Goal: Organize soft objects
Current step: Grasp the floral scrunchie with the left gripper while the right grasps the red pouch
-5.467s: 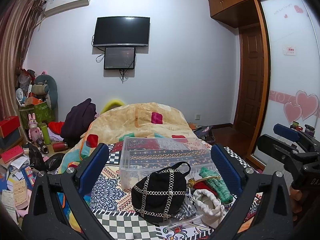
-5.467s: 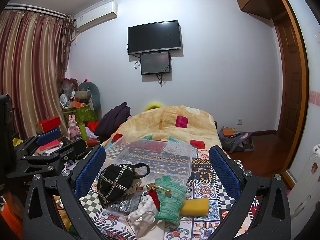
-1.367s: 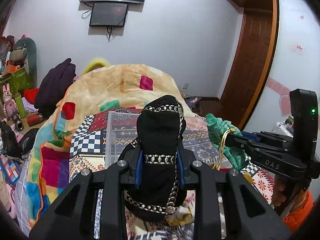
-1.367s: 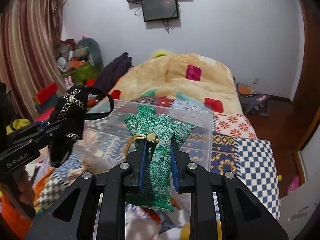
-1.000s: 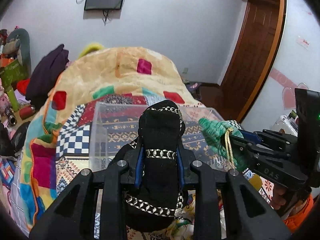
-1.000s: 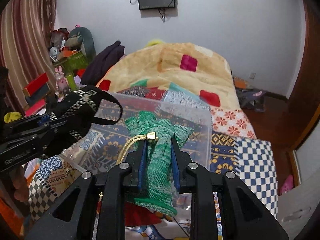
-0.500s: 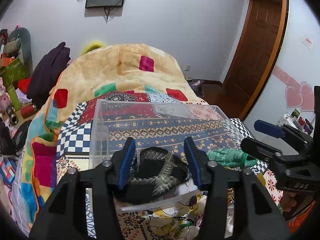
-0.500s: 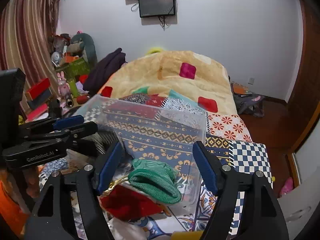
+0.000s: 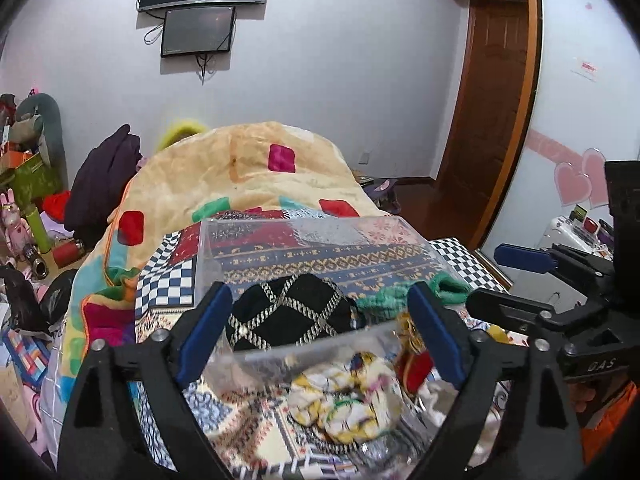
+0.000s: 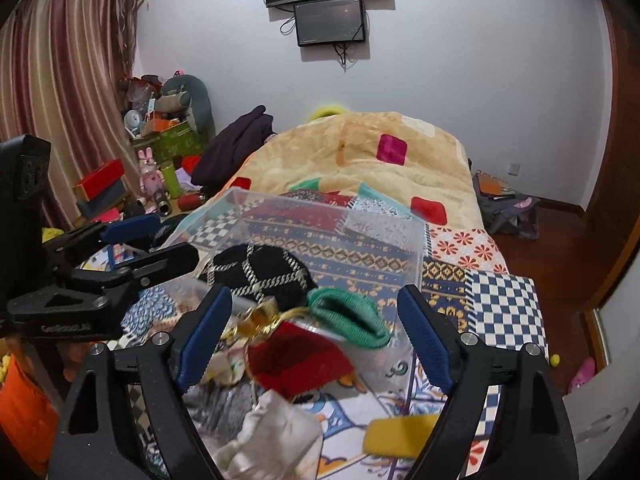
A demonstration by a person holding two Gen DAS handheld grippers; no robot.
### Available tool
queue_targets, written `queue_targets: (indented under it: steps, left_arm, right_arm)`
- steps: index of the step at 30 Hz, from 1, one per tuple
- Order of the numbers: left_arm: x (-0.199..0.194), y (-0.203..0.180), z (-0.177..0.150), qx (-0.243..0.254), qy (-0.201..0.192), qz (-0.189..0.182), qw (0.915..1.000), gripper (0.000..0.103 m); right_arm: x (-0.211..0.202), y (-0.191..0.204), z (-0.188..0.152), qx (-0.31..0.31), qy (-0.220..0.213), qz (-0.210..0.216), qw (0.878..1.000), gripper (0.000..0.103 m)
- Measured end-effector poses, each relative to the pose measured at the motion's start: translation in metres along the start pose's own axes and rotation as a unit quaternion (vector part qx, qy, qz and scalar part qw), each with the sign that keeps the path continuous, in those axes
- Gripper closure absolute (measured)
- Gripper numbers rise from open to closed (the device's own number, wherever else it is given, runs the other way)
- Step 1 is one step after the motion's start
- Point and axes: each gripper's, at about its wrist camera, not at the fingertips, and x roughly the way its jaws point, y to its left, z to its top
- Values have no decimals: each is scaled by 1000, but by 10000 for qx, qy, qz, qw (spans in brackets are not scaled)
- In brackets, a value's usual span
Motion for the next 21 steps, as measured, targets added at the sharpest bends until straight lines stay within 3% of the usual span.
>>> queue_targets:
  steps: [9, 14, 21]
  left_arm:
    - [-6, 1, -35, 21, 360, -56, 9993, 11]
    - [7, 3, -58, -23, 699, -109, 9975, 11]
    - [30, 6, -67, -211, 1017, -219, 9943, 11]
  right_arm:
    - [4, 10, -19, 12, 231, 180, 9996, 20]
    - [20, 14, -30, 52, 517, 313, 9982, 21]
    - [38, 8, -37, 219, 786, 269, 9963, 21]
